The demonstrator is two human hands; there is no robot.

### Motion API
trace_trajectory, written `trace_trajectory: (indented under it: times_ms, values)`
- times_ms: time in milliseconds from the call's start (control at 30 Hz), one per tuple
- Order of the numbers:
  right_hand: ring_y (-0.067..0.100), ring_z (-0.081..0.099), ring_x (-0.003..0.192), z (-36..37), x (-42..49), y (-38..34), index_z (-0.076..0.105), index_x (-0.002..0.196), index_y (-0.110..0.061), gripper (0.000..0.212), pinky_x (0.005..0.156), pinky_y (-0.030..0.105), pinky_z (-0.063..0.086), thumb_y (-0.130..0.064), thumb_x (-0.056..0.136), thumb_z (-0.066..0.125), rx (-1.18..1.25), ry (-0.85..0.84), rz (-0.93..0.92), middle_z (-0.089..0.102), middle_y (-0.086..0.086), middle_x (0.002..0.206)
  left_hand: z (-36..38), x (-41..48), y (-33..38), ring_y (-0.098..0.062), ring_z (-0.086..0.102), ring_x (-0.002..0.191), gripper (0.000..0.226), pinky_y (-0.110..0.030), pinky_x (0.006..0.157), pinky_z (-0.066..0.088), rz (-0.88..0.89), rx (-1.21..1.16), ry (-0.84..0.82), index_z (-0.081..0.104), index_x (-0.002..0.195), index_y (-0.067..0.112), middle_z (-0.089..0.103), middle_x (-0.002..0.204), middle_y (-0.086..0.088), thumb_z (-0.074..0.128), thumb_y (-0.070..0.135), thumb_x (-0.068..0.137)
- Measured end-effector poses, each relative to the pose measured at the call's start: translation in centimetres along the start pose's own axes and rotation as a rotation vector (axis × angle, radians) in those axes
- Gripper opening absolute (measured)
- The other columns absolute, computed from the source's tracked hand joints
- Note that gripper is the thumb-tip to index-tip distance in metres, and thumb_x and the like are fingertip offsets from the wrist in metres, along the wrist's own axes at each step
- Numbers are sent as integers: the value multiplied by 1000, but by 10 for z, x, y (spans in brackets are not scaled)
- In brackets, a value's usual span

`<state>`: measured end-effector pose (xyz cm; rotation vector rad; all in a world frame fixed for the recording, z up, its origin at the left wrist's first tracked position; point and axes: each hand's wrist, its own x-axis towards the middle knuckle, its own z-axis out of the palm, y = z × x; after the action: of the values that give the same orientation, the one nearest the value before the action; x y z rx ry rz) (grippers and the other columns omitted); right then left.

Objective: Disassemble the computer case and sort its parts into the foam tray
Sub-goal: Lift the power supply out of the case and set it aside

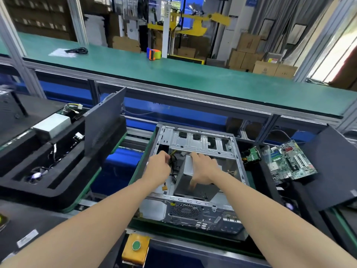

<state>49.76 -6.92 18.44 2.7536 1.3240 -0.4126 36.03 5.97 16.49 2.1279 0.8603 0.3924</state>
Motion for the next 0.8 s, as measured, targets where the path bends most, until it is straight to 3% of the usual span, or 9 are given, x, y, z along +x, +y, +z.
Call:
trace_trajectory:
  times_ms: [200,267,433,567,600,633,667,700,800]
  values:
    - [32,58,113,-27,-29,30,37,144,-17,116,91,47,53,-49,53,100,100,58,-80,57,5,130,3,-2,27,-32,62,89,23,-42,76,54,-704,-513,-437,55,113,9,59,113,-16,56,23,95]
    - [31,55,121,-41,-38,40,35,151,-15,121,97,47,51,-47,54,101,139,87,-101,55,5,139,3,-5,23,-29,68,65,24,-35,63,53,-717,-631,-539,65,103,4,72,94,-16,50,20,93]
    - [30,51,132,-75,-56,66,35,154,-16,120,104,46,47,-36,57,102,252,134,-104,51,3,149,18,4,18,-29,69,100,53,-33,78,58,-580,-730,-459,54,140,9,63,126,-15,46,-14,93]
    - [26,52,125,-91,-67,80,38,150,-19,115,103,45,48,-32,56,103,291,120,-112,53,0,144,35,-9,36,-29,50,137,56,-38,119,34,-516,-820,-645,56,132,12,54,146,-19,72,44,90]
    - [24,52,123,-92,-69,81,38,149,-20,115,102,44,48,-33,55,103,294,116,-117,53,-1,143,38,-10,42,-31,57,129,42,-35,118,35,-518,-912,-662,62,116,14,63,134,-23,69,47,90]
    - [23,52,122,-92,-70,81,38,149,-21,115,100,43,49,-33,55,103,301,111,-113,52,-3,141,40,-10,47,-43,20,139,31,-31,108,44,-540,-1020,-631,63,101,15,72,112,-25,68,44,92]
    - [23,52,122,-91,-71,82,38,149,-22,115,98,43,49,-34,54,102,314,110,-101,52,-4,140,43,-11,51,-5,28,46,25,-26,89,52,-570,-1116,-586,61,94,14,75,85,-19,66,38,95]
    - [22,52,122,-90,-72,83,37,149,-23,116,96,42,50,-36,54,102,333,111,-82,52,-5,140,45,-12,55,-22,67,65,20,-26,74,54,-602,-1202,-528,61,93,10,73,74,-11,62,29,99]
    - [21,49,124,-87,-76,88,32,154,-26,124,91,37,44,-43,52,100,416,91,-11,48,-6,146,55,-12,58,-21,64,78,15,-32,67,51,-665,-1207,-392,60,98,5,68,93,-10,52,14,106]
